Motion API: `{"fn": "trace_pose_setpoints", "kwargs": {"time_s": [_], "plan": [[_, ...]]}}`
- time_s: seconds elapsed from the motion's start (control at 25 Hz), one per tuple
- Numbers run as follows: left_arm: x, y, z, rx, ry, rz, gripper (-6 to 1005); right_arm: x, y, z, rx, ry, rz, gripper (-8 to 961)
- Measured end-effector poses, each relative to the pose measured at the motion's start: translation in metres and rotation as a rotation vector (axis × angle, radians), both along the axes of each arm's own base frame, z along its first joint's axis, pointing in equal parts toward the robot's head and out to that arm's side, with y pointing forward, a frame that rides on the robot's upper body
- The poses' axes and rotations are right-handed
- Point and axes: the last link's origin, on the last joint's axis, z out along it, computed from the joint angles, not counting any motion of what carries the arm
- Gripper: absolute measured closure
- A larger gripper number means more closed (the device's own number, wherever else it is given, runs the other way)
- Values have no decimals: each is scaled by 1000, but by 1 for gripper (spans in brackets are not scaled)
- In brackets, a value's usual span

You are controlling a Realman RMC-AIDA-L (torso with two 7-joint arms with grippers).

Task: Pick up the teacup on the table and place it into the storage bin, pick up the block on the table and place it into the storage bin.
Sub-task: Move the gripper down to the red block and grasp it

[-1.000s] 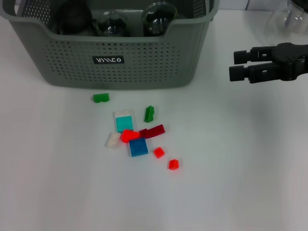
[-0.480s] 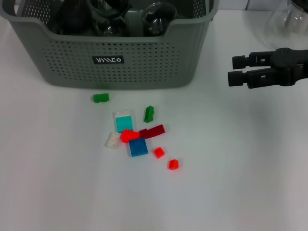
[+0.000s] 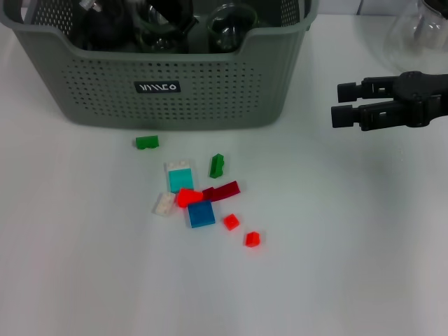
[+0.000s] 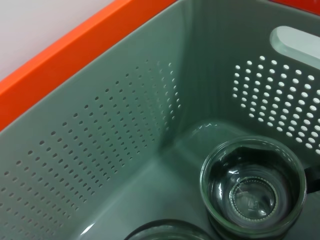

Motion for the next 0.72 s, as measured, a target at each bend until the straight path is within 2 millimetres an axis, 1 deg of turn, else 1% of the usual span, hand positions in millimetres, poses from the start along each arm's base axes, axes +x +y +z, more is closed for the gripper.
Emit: {"fn": "trace_pose_setpoints", "kwargs": {"time_s": [0.28, 0.52, 0.6, 0.72], "plan": [[-1, 1, 0, 11, 3, -8, 950, 0, 0, 0, 1, 1, 0, 76], [-5, 3, 4, 35, -2, -1, 806, 0, 0, 0, 0, 1, -1, 77], [-5, 4, 10, 53, -9, -5, 760, 1, -1, 0, 0, 2, -1, 77], [-1, 4, 26, 106, -39, -18, 644, 1, -1, 0, 0, 2, -1, 78]]}}
